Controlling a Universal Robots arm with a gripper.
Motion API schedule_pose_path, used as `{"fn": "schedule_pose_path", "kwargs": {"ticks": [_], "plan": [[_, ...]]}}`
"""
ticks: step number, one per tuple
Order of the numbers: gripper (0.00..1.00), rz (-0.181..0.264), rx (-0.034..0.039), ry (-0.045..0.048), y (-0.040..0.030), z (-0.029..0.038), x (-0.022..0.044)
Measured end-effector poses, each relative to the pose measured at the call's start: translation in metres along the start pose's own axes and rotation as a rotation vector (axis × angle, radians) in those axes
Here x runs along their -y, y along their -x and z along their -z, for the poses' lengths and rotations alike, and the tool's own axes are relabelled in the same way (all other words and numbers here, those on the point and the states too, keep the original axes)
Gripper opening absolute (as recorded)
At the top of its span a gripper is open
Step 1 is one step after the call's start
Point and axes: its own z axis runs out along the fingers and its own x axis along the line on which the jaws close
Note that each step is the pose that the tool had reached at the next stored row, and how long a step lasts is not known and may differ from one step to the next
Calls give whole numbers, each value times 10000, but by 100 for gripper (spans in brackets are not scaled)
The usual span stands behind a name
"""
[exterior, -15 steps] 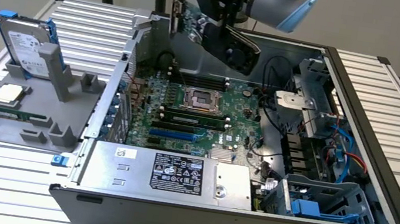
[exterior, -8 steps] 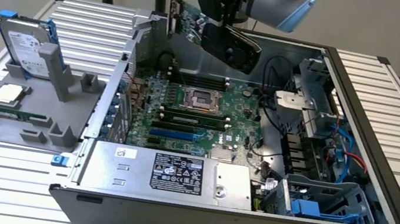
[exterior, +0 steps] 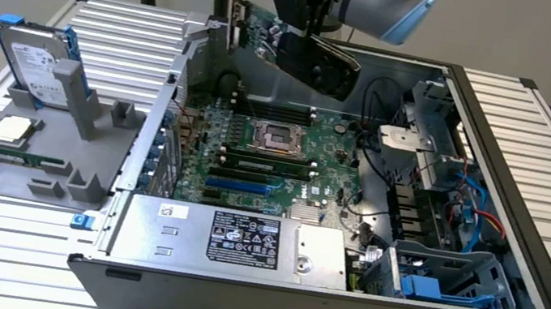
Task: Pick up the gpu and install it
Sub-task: 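Insert the gpu into the slot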
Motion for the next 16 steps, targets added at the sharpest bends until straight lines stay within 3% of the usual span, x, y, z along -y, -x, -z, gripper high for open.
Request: {"fn": "schedule_pose_path", "kwargs": {"ticks": [8, 16], "plan": [[0, 81, -3, 5, 1, 1, 0], [0, 677, -8, 45, 0, 1, 0]]}}
